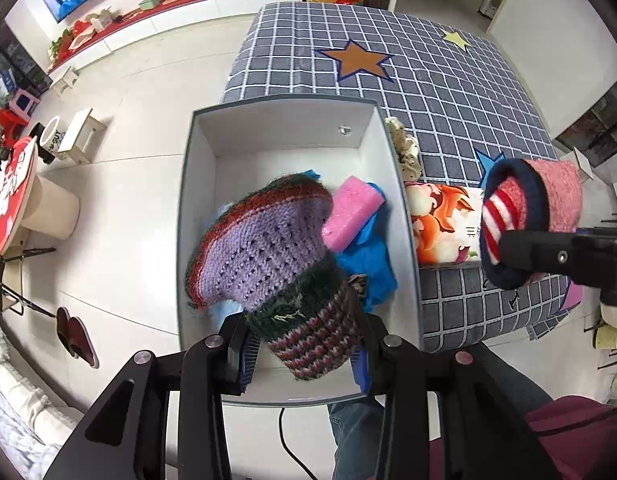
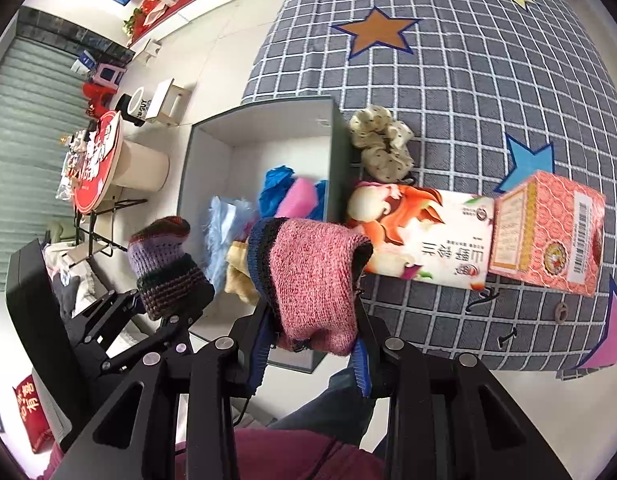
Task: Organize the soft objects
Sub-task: 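Carry the purple hat and pink glove with both tools over the box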
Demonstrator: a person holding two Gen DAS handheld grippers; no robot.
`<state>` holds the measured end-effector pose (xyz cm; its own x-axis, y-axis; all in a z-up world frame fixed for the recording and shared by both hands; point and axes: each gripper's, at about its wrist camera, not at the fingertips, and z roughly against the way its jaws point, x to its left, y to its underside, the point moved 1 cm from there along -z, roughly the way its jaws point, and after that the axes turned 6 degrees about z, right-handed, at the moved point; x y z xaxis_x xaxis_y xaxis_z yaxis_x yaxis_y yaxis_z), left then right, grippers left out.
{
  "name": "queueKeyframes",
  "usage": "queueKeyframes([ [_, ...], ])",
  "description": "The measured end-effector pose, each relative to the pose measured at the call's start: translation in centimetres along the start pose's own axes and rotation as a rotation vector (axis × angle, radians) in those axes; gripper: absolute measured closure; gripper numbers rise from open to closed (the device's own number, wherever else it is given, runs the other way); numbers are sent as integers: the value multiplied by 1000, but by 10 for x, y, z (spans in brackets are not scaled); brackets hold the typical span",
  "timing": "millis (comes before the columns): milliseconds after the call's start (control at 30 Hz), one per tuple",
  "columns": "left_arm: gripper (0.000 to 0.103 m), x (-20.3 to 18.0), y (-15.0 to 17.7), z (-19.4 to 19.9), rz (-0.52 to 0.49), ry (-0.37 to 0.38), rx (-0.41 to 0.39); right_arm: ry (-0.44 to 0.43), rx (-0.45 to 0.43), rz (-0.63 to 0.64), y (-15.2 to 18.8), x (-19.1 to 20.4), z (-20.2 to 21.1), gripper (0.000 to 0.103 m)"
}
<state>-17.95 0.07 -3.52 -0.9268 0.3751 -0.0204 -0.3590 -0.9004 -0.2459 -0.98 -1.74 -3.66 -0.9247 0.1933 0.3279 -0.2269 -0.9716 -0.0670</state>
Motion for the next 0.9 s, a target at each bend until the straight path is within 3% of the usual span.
queueKeyframes([
  [233,62,17,3,3,43,15,-8,21,17,55,-1,23,-5,68],
  [900,62,20,-1,5,37,52,-25,60,21,87,-8,40,-4,68],
])
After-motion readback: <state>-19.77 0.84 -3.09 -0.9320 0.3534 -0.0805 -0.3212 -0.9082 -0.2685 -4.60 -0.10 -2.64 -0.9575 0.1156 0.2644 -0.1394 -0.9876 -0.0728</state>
